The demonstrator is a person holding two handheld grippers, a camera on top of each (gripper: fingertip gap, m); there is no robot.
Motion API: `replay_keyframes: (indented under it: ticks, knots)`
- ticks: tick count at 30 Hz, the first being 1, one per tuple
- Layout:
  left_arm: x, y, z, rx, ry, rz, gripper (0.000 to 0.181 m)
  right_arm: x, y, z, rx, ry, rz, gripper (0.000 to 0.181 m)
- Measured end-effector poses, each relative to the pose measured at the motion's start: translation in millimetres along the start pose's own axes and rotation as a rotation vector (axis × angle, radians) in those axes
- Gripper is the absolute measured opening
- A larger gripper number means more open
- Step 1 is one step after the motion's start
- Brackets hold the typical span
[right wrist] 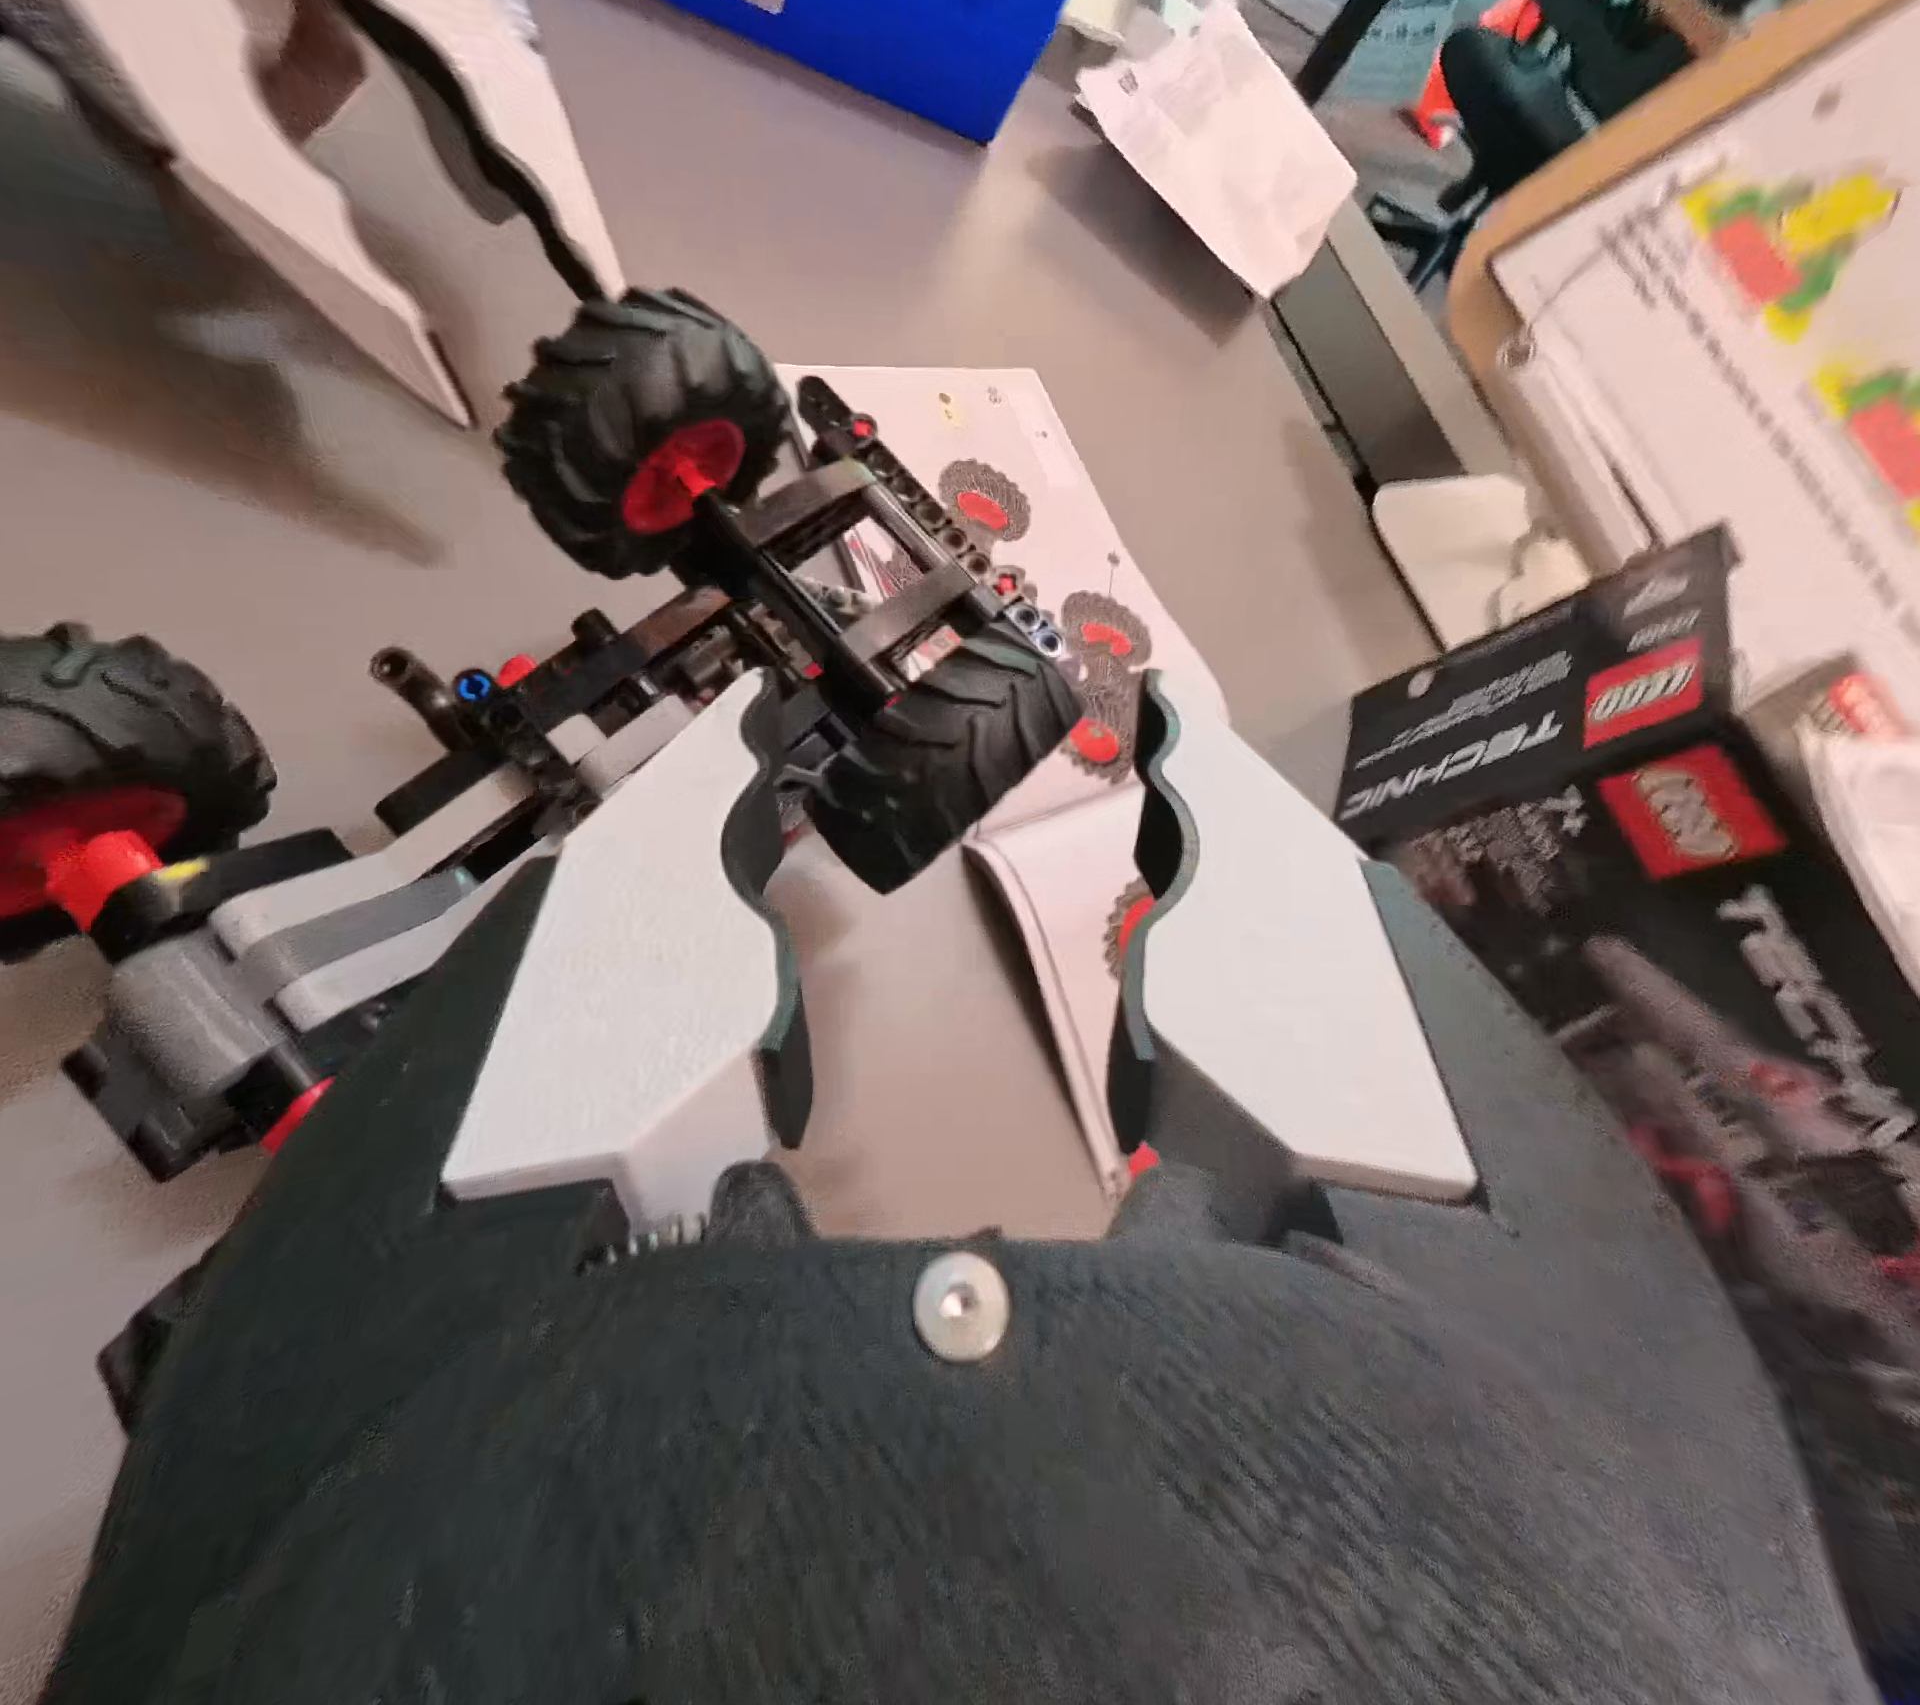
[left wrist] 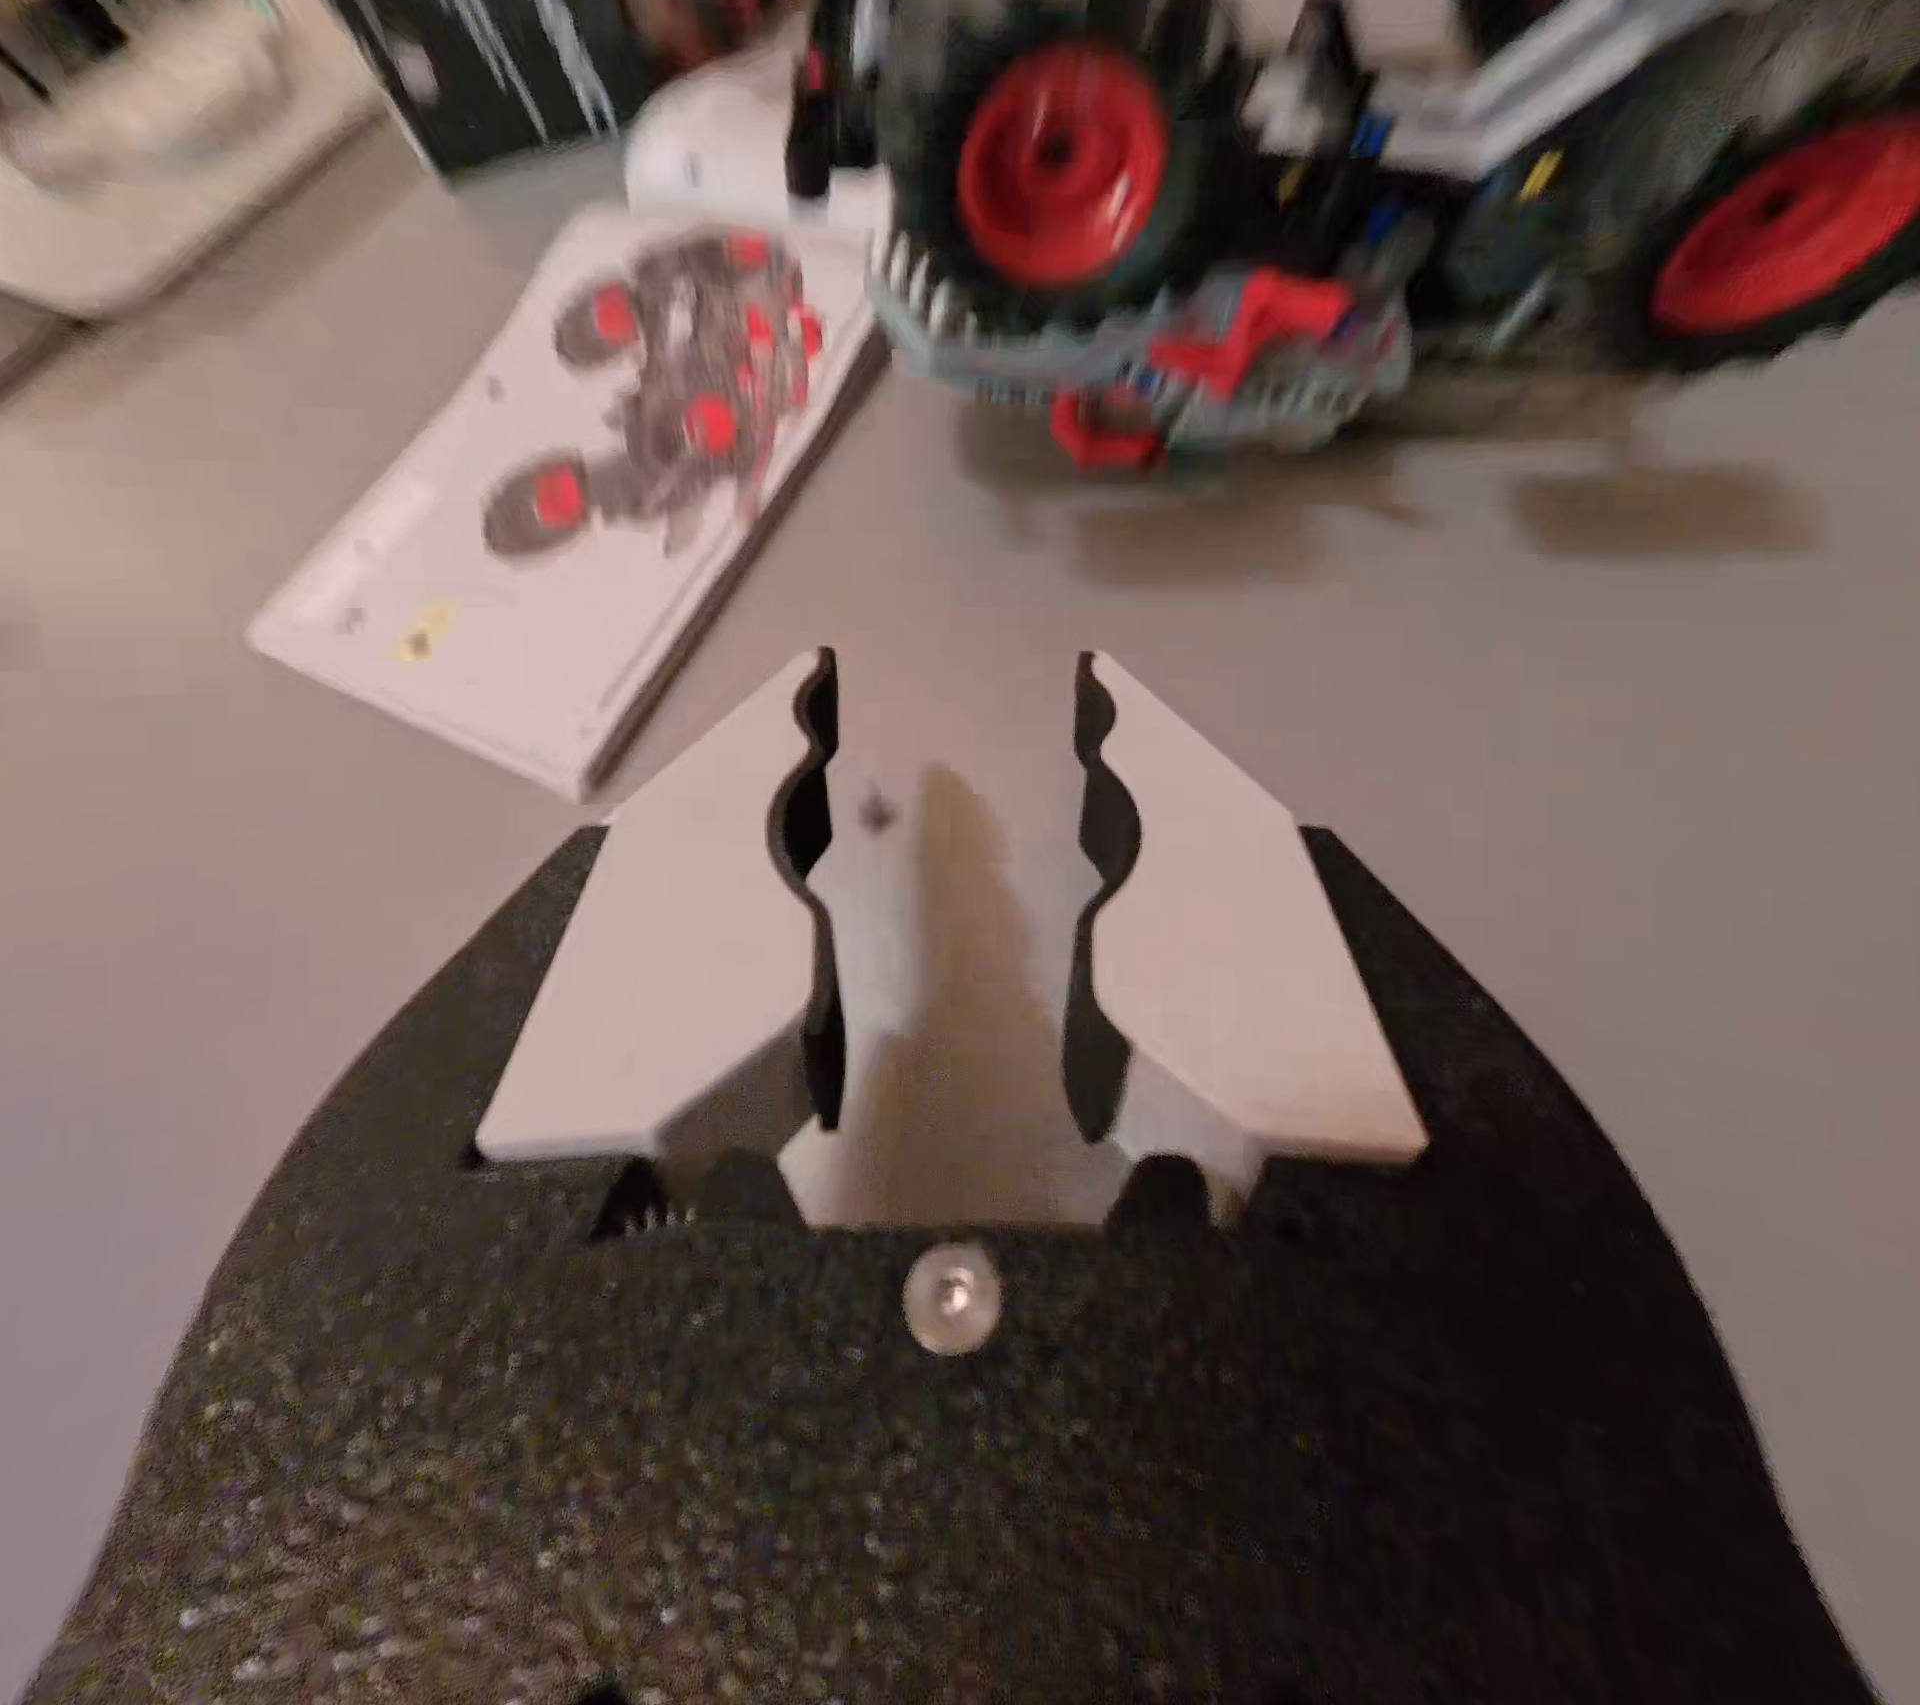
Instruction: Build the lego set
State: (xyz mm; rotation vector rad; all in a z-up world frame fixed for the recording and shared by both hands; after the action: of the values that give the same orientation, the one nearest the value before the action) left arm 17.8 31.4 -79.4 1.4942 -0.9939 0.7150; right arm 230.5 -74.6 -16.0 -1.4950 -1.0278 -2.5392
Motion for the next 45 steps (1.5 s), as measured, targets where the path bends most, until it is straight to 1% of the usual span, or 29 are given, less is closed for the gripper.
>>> replay_keyframes:
  ticks: [1, 2, 3, 4, 5, 7, 9, 10, 11, 13, 14, 17, 21, 24, 26, 32, 35, 39, 42, 45]
  knots:
    - [11.4, 0.8, 4.2, 0.0, -0.01, 0.076, 0.041, -3.2, 0.1, 2.3, 0.0, -0.058, -0.001, 0.071]
    - [22.0, 0.6, 8.3, 0.002, -0.02, 0.143, 0.042, -5.6, 0.6, 3.9, 0.005, -0.107, 0.0, 0.076]
    - [30.7, -0.9, 11.5, 0.006, -0.028, 0.194, 0.044, -7.5, 1.5, 5.0, 0.014, -0.143, 0.01, 0.074]
    - [37.2, -3.7, 13.8, 0.007, -0.033, 0.225, 0.05, -9.2, 2.7, 5.6, 0.028, -0.165, 0.026, 0.068]
    - [41.9, -7.6, 14.5, 0.007, -0.029, 0.239, 0.058, -10.5, 4.3, 4.1, 0.062, -0.17, 0.045, 0.066]
    - [47.3, -16.6, 14.2, -0.011, -0.022, 0.236, 0.062, -15.0, 9.1, 0.8, 0.119, -0.154, 0.072, 0.064]
    - [50.2, -24.1, 15.0, -0.052, -0.035, 0.236, 0.061, -20.5, 12.3, 0.7, 0.127, -0.118, 0.09, 0.058]
    - [51.4, -26.9, 15.2, -0.065, -0.041, 0.242, 0.058, -23.9, 12.9, -0.3, 0.139, -0.105, 0.087, 0.055]
    - [52.4, -29.4, 14.5, -0.07, -0.044, 0.247, 0.058, -28.0, 13.2, -1.1, 0.149, -0.103, 0.067, 0.049]
    - [53.0, -33.1, 12.7, -0.064, -0.05, 0.246, 0.053, -32.3, 13.0, -3.1, 0.146, -0.109, 0.045, 0.045]
    - [53.1, -33.9, 12.5, -0.061, -0.059, 0.248, 0.053, -31.5, 12.5, -5.4, 0.141, -0.1, 0.064, 0.038]
    - [51.9, -34.1, 11.6, -0.042, -0.099, 0.251, 0.053, -31.1, 10.4, -7.9, 0.097, -0.072, 0.066, 0.035]
    - [47.9, -35.5, 9.1, -0.019, -0.126, 0.197, 0.053, -26.3, 6.8, -13.8, 0.026, -0.028, 0.075, 0.034]
    - [39.1, -39.2, 16.1, -0.046, -0.174, 0.134, 0.054, -18.8, 6.4, -20.2, 0.008, 0.04, 0.073, 0.032]
    - [36.7, -40.1, 20.8, -0.007, -0.226, 0.146, 0.055, -16.6, 5.2, -19.5, 0.015, 0.005, 0.065, 0.032]
    - [36.7, -40.5, 19.7, -0.009, -0.183, 0.176, 0.055, -15.1, 3.9, -20.2, -0.003, 0.024, 0.069, 0.032]
    - [36.9, -40.1, 20.6, -0.004, -0.179, 0.167, 0.056, -15.2, 3.8, -20.7, -0.001, 0.015, 0.081, 0.032]
    - [44.8, -38.0, 22.8, 0.019, -0.223, 0.171, 0.057, -20.9, 6.5, -17.9, 0.005, 0.012, 0.081, 0.033]
    - [55.3, -34.7, 27.4, 0.02, -0.234, 0.215, 0.057, -28.2, 9.5, -18.6, -0.013, -0.018, 0.025, 0.034]
    - [65.7, -35.6, 33.6, 0.01, -0.249, 0.234, 0.057, -33.2, 23.5, -17.4, -0.049, -0.07, -0.019, 0.043]
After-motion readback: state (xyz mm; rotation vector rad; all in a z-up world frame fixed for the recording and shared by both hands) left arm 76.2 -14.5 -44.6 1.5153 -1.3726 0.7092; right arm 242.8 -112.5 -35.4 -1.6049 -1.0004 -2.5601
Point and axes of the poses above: each gripper's, where its closed fingertips meet, y back along the fingers, x out of its top, z = x × y across the jaws, the point moved 8 cm from there along y, back along the fingers, and after that the axes turned 5 degrees about x, right-handed, at the moved point
